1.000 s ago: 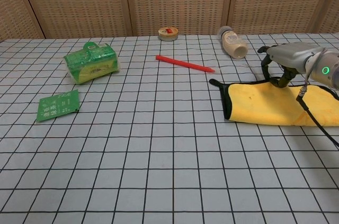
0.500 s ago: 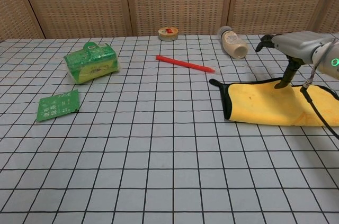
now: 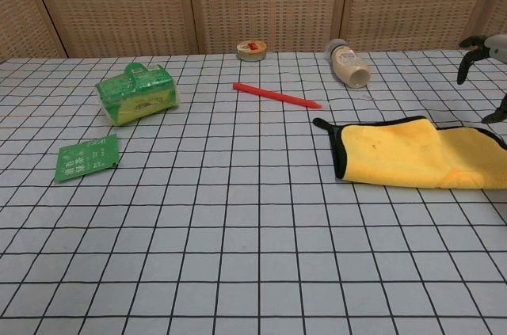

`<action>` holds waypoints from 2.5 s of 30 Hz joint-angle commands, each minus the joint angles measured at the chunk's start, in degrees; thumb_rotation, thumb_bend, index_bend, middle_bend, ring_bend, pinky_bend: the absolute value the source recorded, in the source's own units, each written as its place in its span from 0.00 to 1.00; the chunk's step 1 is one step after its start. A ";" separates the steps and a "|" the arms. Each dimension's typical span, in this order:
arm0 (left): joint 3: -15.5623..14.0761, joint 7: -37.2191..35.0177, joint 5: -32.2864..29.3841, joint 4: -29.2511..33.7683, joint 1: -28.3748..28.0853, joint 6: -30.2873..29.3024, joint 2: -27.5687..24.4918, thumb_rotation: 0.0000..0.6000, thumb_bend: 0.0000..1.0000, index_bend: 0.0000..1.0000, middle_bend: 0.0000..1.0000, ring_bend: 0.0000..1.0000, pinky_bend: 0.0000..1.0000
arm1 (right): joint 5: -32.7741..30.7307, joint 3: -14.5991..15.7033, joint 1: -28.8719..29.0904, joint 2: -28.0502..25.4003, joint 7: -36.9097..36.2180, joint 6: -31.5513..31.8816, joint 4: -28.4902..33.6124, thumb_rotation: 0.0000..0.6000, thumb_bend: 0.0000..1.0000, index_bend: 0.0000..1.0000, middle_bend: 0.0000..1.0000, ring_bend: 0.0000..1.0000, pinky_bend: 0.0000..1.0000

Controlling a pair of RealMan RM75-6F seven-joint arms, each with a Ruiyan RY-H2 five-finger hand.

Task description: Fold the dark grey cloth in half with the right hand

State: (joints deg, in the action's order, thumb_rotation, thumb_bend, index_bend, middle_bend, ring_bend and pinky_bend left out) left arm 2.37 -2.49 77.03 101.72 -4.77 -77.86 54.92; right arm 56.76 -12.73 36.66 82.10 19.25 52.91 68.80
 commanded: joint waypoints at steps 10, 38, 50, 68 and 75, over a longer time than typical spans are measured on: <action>0.28 0.68 -1.01 -0.06 -0.22 0.34 0.27 1.00 0.00 0.00 0.00 0.00 0.00 | -5.35 0.44 0.80 4.56 -2.03 -7.38 -9.51 1.00 0.36 0.41 0.00 0.00 0.00; 0.53 1.40 -2.16 -0.63 -0.59 1.02 0.96 1.00 0.00 0.00 0.00 0.00 0.00 | -3.25 0.93 1.97 12.35 -5.26 -11.67 -22.66 1.00 0.55 0.60 0.00 0.00 0.00; 0.36 1.54 -1.74 -0.42 -0.48 0.75 0.93 1.00 0.00 0.00 0.00 0.00 0.00 | 0.19 0.84 1.09 12.06 -7.71 -9.63 -22.87 1.00 0.64 0.66 0.00 0.00 0.00; 0.07 1.43 -0.64 0.06 -0.16 -0.06 0.68 1.00 0.00 0.00 0.00 0.00 0.00 | 0.06 0.62 -0.89 9.09 -6.25 -8.43 -19.20 1.00 0.65 0.65 0.00 0.00 0.00; 0.09 1.38 -0.74 0.01 -0.20 0.06 0.68 1.00 0.00 0.00 0.00 0.00 0.00 | -1.34 0.63 -0.87 9.33 -4.82 -10.20 -19.88 1.00 0.48 0.20 0.00 0.00 0.00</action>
State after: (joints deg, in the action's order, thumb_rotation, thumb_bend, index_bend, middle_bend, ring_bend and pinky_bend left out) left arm 2.46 -1.11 76.29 101.73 -4.97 -77.80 55.60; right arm 55.64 -12.12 35.79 91.51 14.35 43.09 48.87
